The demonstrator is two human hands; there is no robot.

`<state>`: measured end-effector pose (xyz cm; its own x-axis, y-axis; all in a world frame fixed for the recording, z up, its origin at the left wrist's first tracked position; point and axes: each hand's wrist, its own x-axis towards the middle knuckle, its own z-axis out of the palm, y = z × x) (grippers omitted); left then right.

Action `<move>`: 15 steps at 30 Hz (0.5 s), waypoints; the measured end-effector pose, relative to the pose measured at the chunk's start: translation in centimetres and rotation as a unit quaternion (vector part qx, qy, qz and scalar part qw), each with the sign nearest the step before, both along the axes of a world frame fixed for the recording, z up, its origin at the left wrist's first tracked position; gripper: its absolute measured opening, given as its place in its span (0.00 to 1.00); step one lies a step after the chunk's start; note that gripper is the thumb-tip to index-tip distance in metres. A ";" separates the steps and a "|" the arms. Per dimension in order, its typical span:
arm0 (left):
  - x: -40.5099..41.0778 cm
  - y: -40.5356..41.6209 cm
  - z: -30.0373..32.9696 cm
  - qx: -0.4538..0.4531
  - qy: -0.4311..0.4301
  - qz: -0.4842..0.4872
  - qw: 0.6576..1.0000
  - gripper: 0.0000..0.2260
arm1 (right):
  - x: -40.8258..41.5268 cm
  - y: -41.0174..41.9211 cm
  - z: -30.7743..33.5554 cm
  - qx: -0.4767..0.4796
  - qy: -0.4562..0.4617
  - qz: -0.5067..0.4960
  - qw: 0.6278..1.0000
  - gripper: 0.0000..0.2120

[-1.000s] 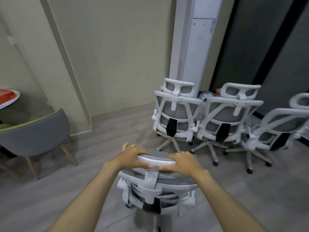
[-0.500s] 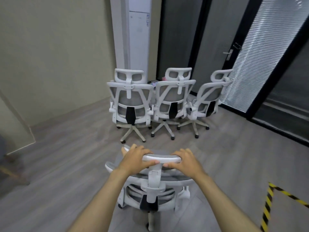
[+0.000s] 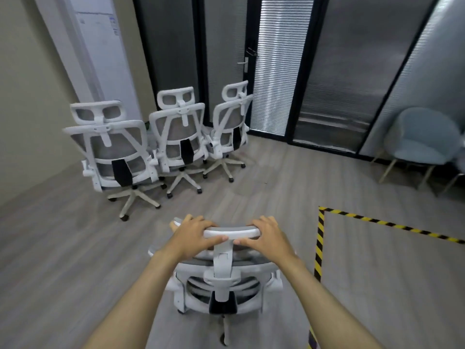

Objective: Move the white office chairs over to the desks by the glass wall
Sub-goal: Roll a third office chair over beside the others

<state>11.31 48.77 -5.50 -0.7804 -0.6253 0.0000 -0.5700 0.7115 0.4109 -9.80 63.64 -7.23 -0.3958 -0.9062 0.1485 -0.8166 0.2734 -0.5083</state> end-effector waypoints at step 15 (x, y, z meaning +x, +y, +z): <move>-15.7 28.3 -0.1 0.026 0.026 -0.167 0.985 0.27 | -9.1 34.4 0.0 0.000 -0.018 -0.184 0.983 0.33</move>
